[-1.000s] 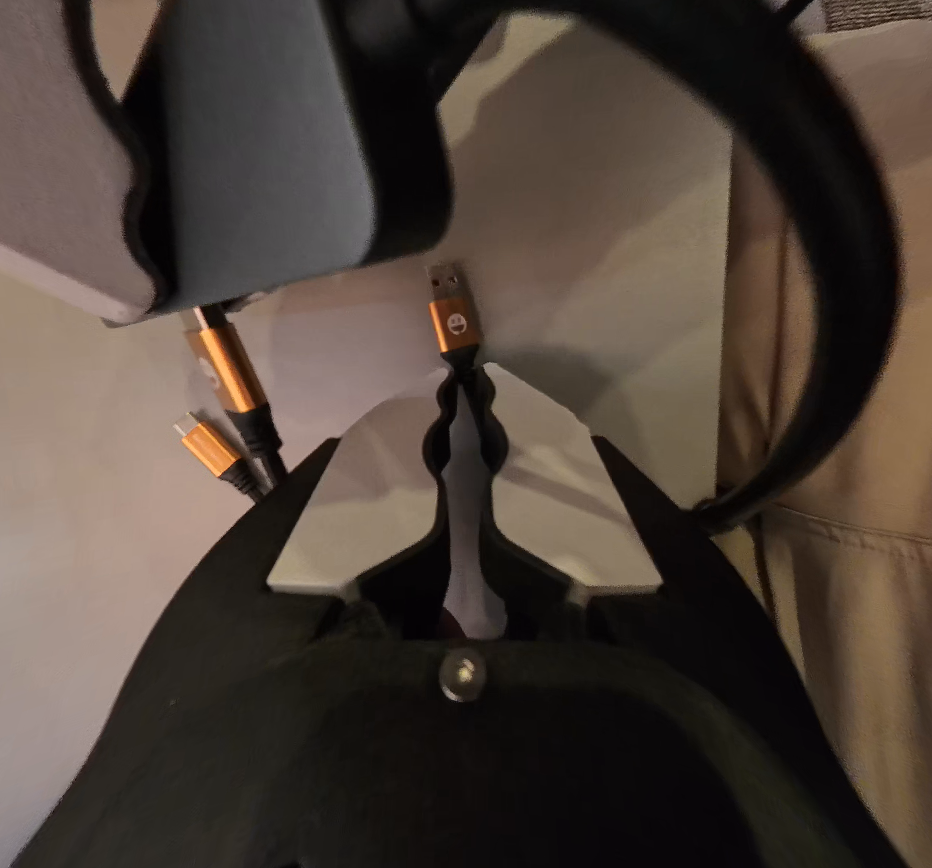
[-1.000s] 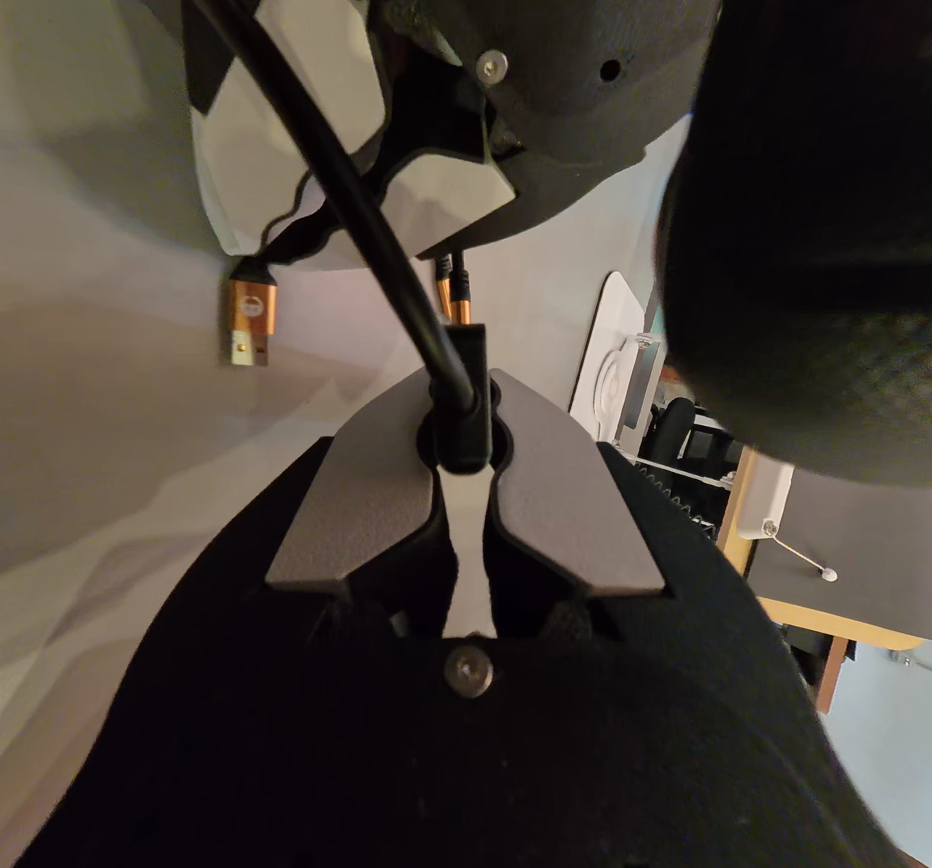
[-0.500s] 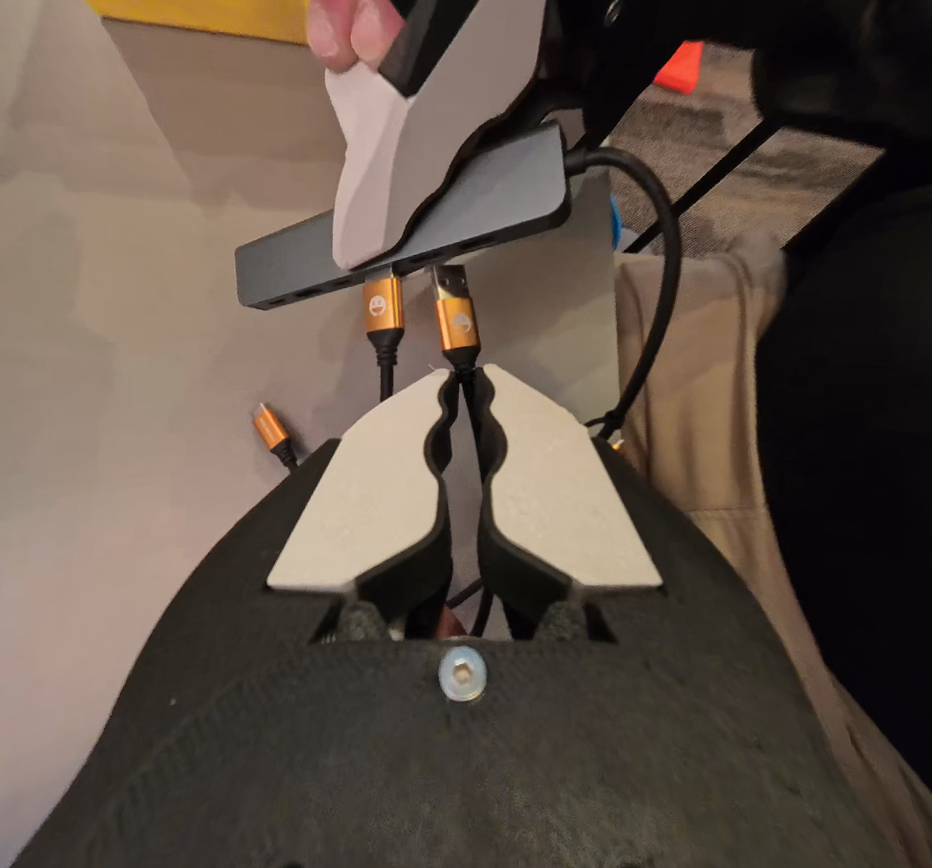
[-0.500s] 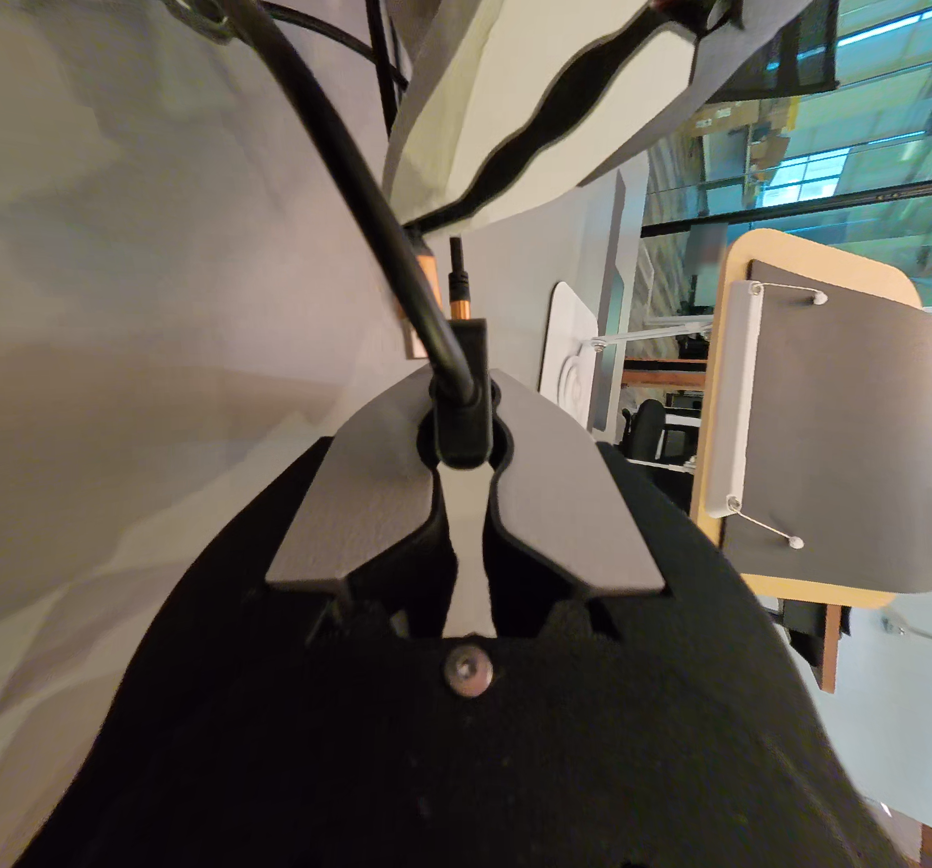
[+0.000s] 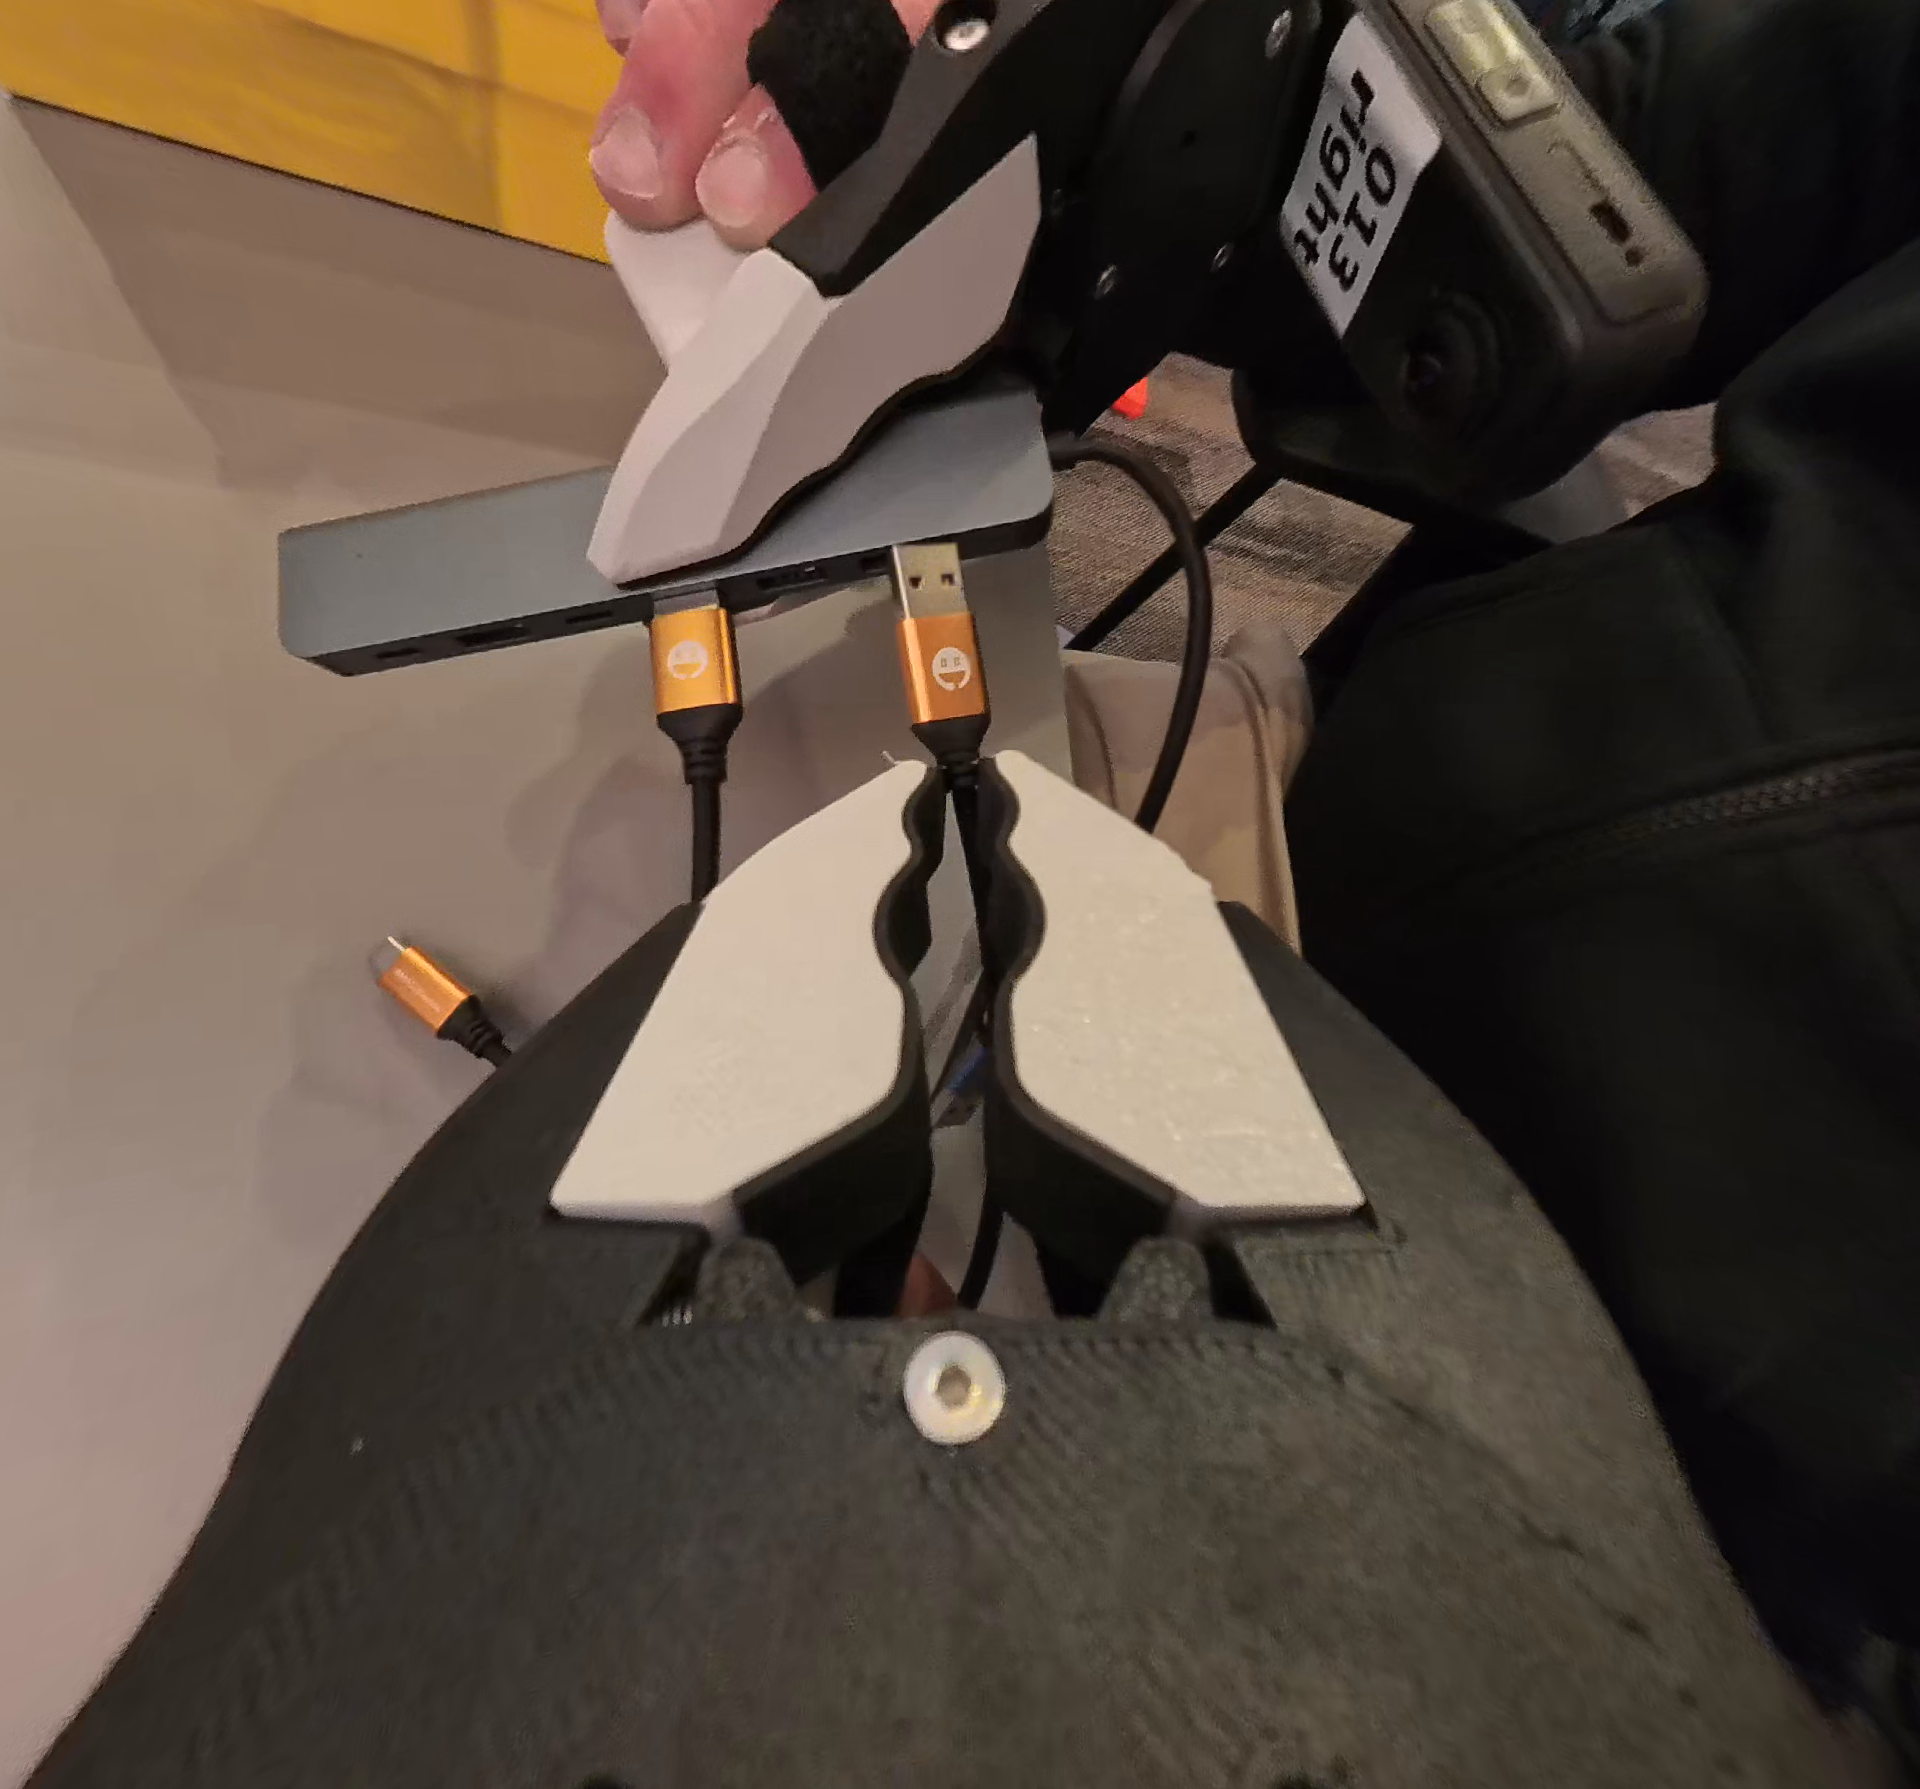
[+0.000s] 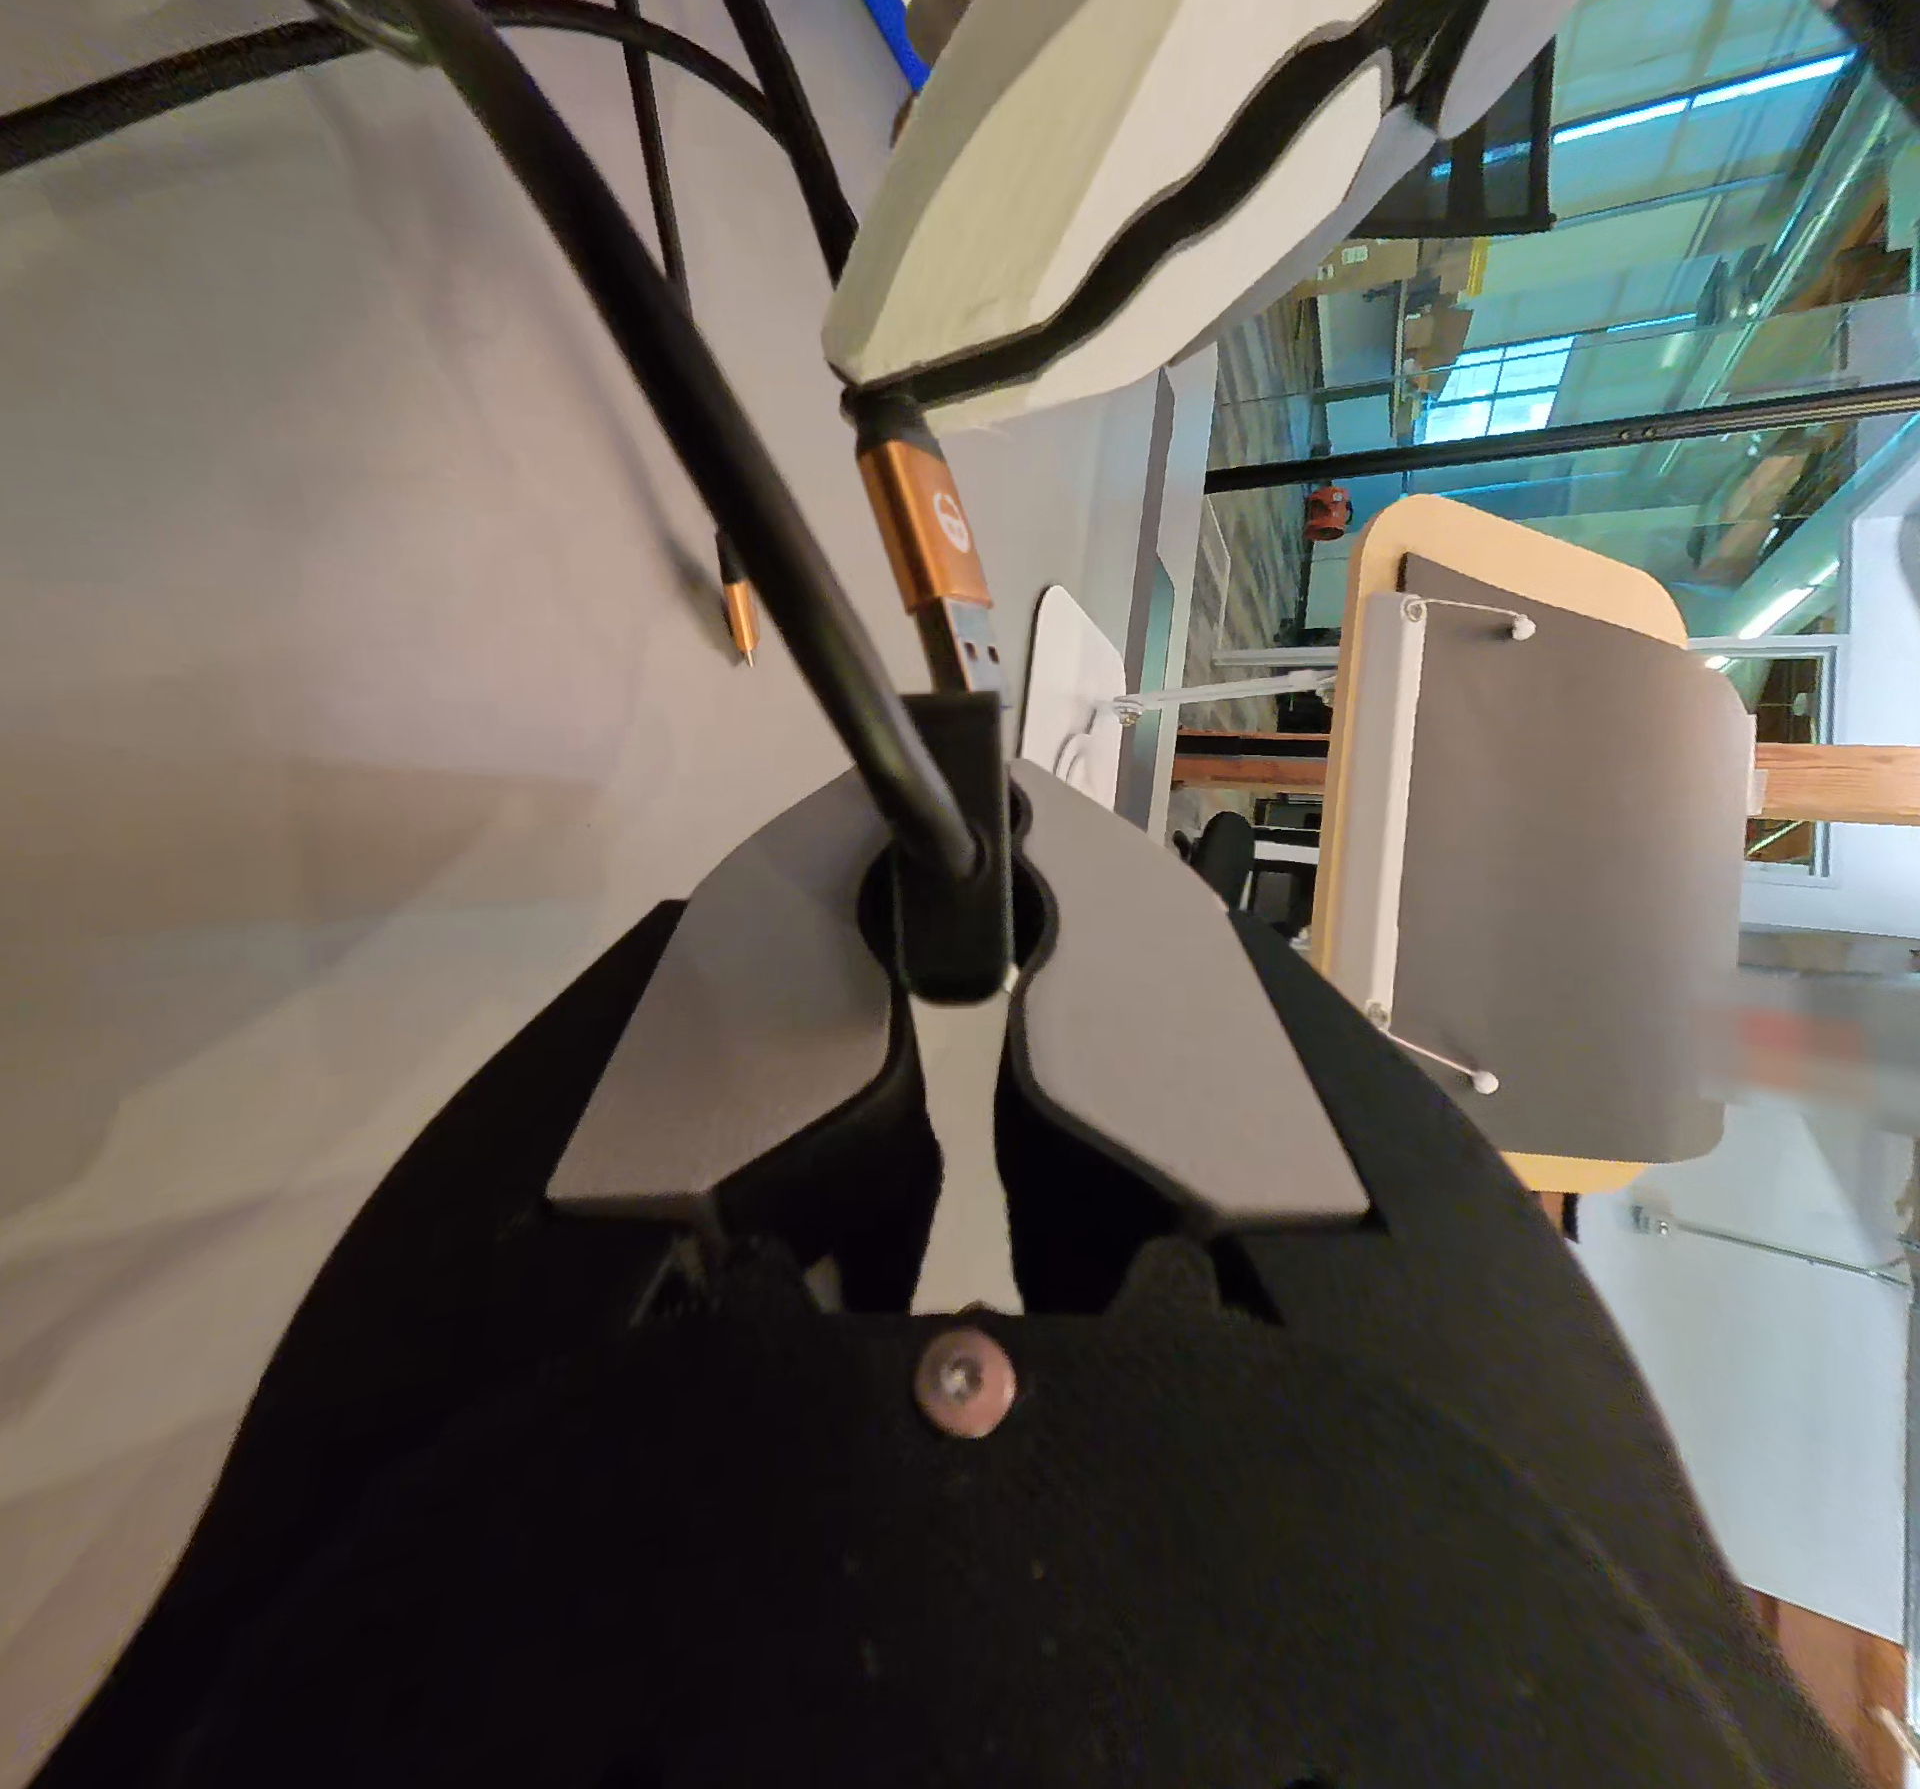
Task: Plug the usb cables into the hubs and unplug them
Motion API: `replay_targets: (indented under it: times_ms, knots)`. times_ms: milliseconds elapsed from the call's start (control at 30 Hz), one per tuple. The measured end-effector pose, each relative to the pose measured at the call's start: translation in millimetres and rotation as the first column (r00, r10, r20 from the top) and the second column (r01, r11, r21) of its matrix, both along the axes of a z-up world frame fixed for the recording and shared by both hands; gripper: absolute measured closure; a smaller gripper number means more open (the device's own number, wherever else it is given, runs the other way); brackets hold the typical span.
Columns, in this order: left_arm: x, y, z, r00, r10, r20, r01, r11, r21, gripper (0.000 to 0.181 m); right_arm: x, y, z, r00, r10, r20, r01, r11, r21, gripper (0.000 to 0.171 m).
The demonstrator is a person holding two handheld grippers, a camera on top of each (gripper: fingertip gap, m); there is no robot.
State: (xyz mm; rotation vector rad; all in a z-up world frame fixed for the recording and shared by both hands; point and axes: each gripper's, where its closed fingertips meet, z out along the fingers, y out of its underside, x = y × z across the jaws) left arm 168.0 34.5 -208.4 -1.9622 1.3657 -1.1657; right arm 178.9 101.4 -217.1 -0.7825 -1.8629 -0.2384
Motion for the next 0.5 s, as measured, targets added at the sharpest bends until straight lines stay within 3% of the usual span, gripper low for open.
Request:
replay_targets:
  times_ms: [33,500]
  knots:
    - [-0.5,-0.3,-0.2,1.000,0.000,0.005,0.000,1.000,-0.018,0.176,-0.7,-0.6,1.3,1.000,0.002,-0.005,-0.002,1.000,0.010,0.160]
    - [-4.6,-9.9,-9.5,0.999,-0.052,0.006,0.052,0.989,-0.139,0.176,-10.4,-8.6,9.0,0.999,0.024,0.026,-0.028,0.985,0.169,0.160]
